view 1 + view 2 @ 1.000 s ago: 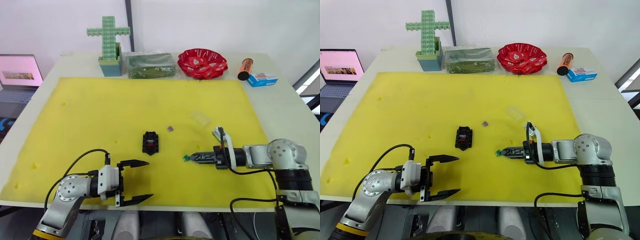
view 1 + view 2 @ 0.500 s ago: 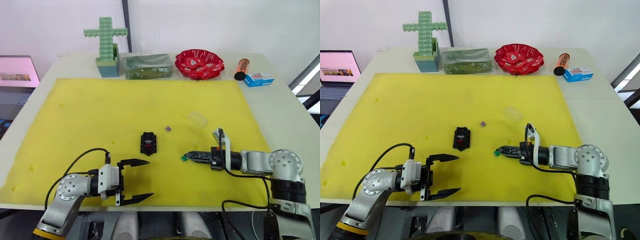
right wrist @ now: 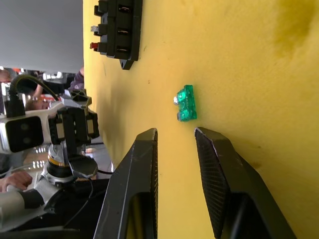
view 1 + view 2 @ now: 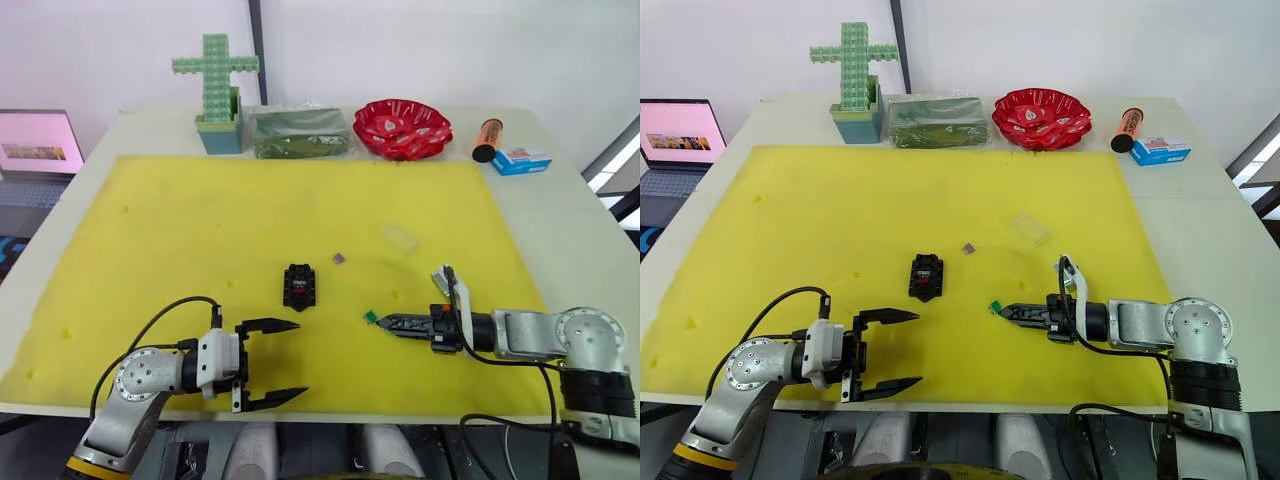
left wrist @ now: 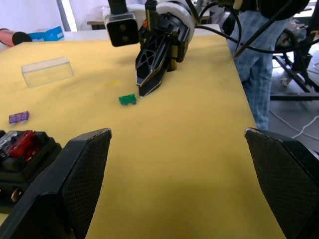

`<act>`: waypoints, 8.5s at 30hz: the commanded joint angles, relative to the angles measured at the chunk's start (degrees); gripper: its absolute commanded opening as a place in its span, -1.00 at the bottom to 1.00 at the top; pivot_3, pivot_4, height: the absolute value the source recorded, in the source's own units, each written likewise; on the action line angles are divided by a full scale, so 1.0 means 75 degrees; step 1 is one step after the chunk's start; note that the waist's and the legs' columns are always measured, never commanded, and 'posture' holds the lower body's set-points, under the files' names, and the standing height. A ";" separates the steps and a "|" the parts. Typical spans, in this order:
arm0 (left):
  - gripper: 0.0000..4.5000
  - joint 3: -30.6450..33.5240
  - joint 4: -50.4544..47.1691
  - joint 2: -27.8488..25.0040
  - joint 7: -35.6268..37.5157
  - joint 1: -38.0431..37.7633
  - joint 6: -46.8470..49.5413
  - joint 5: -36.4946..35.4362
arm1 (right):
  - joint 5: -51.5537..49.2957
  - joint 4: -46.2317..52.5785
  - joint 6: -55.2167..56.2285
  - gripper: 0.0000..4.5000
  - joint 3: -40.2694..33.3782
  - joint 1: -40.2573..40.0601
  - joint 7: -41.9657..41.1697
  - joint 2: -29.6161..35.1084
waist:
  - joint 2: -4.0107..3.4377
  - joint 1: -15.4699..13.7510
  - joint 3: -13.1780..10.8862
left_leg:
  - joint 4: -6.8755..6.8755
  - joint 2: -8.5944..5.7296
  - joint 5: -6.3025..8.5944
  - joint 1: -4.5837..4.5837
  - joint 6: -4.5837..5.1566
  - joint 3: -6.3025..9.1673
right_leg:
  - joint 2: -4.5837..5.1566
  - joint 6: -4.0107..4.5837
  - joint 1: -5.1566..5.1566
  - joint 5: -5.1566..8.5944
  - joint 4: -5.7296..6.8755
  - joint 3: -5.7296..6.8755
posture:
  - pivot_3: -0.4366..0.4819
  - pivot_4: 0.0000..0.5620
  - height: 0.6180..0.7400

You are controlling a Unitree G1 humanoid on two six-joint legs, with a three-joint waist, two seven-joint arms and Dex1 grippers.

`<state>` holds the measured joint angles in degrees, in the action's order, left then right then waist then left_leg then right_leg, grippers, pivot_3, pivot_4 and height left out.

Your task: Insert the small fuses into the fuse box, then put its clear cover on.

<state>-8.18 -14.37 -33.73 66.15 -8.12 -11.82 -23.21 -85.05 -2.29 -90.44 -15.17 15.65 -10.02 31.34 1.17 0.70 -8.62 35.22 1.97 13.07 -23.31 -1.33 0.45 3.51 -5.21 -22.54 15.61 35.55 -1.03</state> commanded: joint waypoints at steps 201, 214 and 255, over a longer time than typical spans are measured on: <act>1.00 0.1395 0.0688 0.0492 -0.1517 0.0952 0.0947 -0.0039 | 1.0685 0.0679 0.5928 -0.38 0.6674 0.5246 -0.6737 -0.1033 | -0.0004 0.0021 0.0015 | -0.0001 0.0108 0.0005 -0.0007 0.0007 -0.0058 | -0.0110 0.0066 -0.0100 -0.0042 0.0074 -0.0040 | -0.05 -0.47 1.00; 1.00 0.1436 0.0699 0.0477 -0.1510 0.0955 0.0956 -0.0029 | 1.0301 0.0854 0.5752 -0.38 0.6062 0.5317 -0.6737 -0.1179 | -0.0004 0.0011 0.0015 | 0.0000 0.0108 0.0005 -0.0007 0.0007 -0.0057 | -0.0110 0.0063 -0.0099 -0.0043 0.0074 -0.0039 | -0.05 -0.47 1.00; 1.00 0.1403 0.0620 0.0423 -0.1447 0.0869 0.0928 -0.0048 | 1.0199 0.0829 0.5844 -0.99 0.5872 0.4410 -0.6173 -0.1075 | -0.0003 0.0006 0.0016 | 0.0002 0.0107 0.0005 -0.0007 0.0007 -0.0054 | -0.0110 0.0064 -0.0094 -0.0042 0.0074 -0.0038 | -0.05 -0.47 1.00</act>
<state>1.48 -8.11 -30.32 55.04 -1.53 -3.96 -23.13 -8.71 3.73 -46.97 28.93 48.73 -56.34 23.53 1.15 0.75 -8.50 35.24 2.78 13.11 -23.35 -1.27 0.04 2.68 -4.73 -23.25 15.29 36.11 -1.32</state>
